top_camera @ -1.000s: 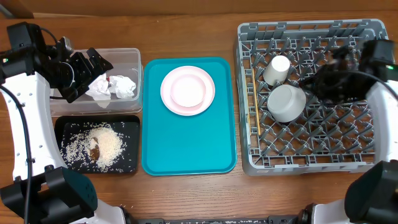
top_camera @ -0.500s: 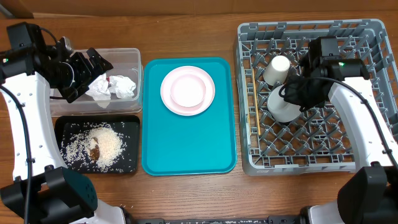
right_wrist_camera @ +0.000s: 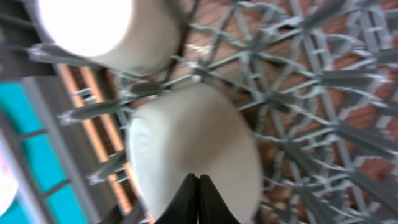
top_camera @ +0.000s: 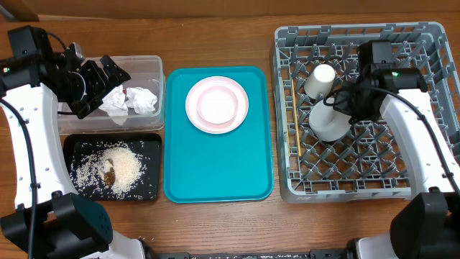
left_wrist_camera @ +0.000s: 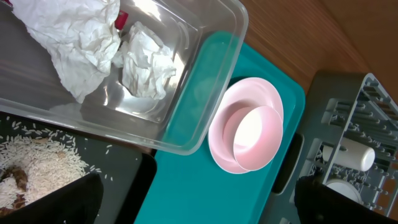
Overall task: Sort waste into correct bins and load items into the dishwasher
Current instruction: 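Lower the white bowl into the rack and open the right gripper, then move the right gripper back over the pink bowl on the teal tray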
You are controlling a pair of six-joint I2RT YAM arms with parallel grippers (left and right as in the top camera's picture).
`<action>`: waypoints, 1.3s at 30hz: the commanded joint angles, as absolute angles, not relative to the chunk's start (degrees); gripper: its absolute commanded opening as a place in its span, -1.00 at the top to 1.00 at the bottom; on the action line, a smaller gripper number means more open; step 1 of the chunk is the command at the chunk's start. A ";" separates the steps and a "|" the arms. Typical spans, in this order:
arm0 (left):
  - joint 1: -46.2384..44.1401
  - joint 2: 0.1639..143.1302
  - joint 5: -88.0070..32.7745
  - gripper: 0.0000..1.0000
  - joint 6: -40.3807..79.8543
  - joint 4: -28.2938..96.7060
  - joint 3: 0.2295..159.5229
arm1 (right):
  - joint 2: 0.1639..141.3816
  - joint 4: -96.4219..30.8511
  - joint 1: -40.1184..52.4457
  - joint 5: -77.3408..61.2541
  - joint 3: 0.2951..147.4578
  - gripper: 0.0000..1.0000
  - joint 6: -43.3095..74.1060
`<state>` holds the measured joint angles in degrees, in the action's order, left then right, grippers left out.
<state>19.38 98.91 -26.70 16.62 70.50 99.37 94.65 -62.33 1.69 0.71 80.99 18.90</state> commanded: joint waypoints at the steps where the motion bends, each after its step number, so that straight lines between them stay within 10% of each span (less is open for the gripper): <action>1: 19.05 99.22 -26.37 -1.00 17.39 70.41 100.62 | 93.67 -62.57 1.87 -7.09 81.32 0.92 18.50; 21: 19.05 99.22 -26.37 -1.00 17.39 70.43 100.62 | 93.65 -60.95 1.56 8.82 77.65 0.84 20.01; 39: 19.05 99.22 -26.37 -1.00 17.39 70.43 100.62 | 93.65 -46.57 14.96 -18.83 81.01 0.36 19.05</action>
